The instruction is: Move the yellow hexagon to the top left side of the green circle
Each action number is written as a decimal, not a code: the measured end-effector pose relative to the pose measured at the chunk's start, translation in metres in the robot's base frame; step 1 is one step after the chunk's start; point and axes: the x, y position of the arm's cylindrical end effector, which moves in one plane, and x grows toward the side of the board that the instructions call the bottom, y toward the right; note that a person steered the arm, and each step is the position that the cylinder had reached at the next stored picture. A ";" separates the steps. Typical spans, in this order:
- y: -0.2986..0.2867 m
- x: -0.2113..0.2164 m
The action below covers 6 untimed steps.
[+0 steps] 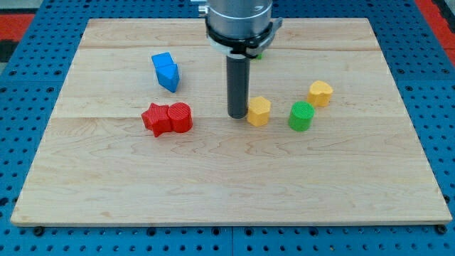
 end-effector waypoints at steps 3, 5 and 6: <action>0.005 0.018; 0.033 0.000; 0.037 0.006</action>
